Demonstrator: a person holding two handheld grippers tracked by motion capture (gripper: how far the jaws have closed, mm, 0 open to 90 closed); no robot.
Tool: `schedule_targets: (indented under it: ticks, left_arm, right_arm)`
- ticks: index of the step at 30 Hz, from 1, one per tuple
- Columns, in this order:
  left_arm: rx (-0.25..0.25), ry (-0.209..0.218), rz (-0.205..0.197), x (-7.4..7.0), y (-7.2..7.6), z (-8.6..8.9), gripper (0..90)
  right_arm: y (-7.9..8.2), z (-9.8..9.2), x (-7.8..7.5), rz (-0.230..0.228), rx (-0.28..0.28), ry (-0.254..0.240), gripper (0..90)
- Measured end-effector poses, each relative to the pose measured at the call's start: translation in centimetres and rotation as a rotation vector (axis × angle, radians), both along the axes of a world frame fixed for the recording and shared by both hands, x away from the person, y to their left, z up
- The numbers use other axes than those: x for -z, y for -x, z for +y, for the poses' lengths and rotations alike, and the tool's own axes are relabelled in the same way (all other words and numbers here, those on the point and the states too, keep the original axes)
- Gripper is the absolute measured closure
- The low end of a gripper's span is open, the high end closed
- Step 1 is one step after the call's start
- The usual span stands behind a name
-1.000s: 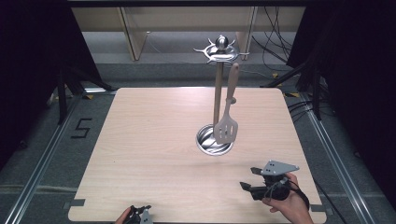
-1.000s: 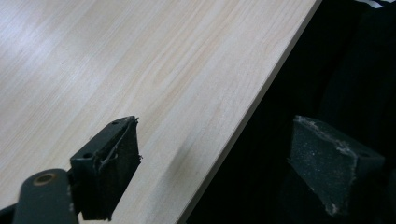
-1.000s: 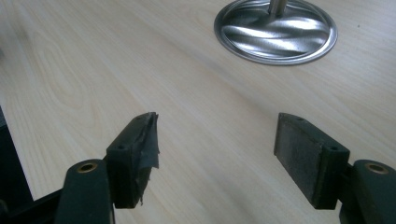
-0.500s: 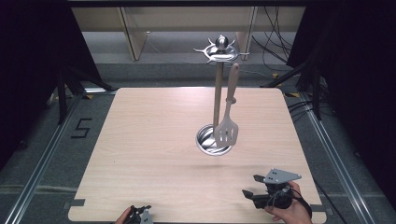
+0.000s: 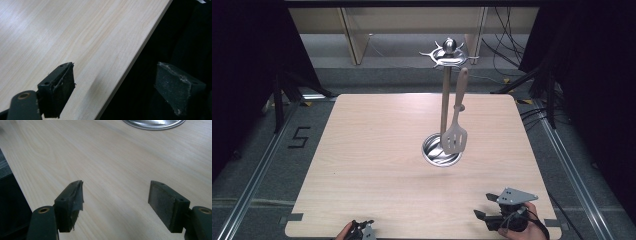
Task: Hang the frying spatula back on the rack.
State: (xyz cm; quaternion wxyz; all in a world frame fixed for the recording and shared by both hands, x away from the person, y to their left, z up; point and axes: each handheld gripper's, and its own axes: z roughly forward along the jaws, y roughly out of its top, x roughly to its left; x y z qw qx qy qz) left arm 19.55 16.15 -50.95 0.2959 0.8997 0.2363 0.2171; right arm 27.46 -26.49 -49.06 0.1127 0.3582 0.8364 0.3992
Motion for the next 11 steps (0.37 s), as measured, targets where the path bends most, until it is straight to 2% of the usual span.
schedule_targets:
  ticks: [1, 3, 6, 7, 11]
  left_arm:
    - [0.0, 0.001, 0.0, 0.0, 0.0, 0.0, 15.5]
    - [-0.001, 0.001, 0.0, 0.01, -0.01, -0.01, 15.5]
    - [0.0, 0.002, 0.001, 0.02, -0.01, 0.0, 15.5]
    - [-0.004, -0.004, 0.003, -0.03, 0.0, -0.01, 15.5]
    - [-0.004, -0.003, 0.004, -0.02, -0.01, -0.01, 15.5]
  right_arm:
    - [-0.18, -0.12, 0.12, -0.023, -0.015, 0.008, 29.1]
    - [-0.21, -0.16, 0.18, -0.028, -0.026, 0.01, 29.1]
    - [-0.03, -0.23, 0.16, -0.016, 0.001, 0.009, 29.1]
    - [-0.1, -0.33, 0.22, -0.028, -0.002, 0.008, 29.1]
    - [-0.18, -0.45, 0.25, -0.021, -0.006, 0.005, 29.1]
